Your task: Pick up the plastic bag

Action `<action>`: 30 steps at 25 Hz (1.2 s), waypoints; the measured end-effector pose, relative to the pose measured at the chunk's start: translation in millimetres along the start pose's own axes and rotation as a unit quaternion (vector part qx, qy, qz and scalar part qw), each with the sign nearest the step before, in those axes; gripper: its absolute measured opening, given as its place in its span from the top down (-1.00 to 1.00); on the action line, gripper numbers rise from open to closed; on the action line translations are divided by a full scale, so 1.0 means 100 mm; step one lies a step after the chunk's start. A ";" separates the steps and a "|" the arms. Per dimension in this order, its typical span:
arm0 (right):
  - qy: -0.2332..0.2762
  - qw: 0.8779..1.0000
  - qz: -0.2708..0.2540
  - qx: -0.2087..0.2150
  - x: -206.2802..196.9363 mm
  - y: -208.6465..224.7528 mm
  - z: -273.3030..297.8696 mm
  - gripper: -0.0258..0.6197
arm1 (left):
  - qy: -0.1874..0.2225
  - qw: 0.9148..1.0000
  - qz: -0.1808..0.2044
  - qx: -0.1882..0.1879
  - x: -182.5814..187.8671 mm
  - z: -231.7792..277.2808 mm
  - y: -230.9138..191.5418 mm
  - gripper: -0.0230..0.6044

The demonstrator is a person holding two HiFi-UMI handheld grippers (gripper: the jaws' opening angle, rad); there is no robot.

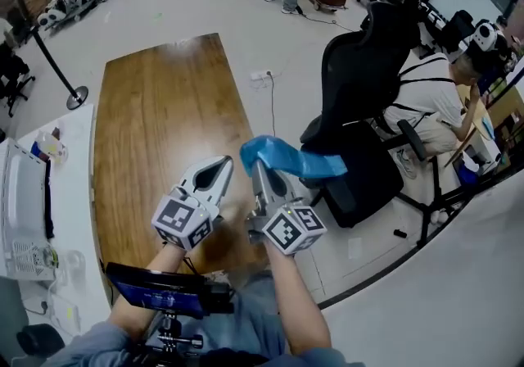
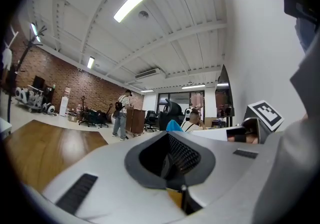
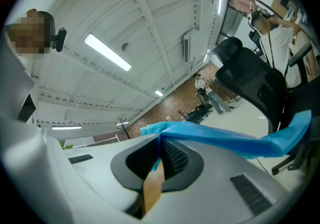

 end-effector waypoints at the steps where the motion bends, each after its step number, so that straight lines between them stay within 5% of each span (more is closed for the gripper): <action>1: -0.003 1.000 0.003 0.004 -0.05 -0.02 0.04 0.91 | -0.001 1.000 0.001 0.006 0.00 -0.04 -0.05 0.91; 30: -0.089 0.990 0.076 0.083 -1.42 -0.62 0.97 0.92 | -0.020 0.984 -0.007 0.176 -0.24 -1.00 -1.28 0.91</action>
Point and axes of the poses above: the fingertips, and each gripper's own axes: z forward along the fingers, y to its right, x out of its top, the point moved 10 cm from there along -z, backward along the fingers, and after that the axes turned 14 degrees about x, right-handed, at the moved point
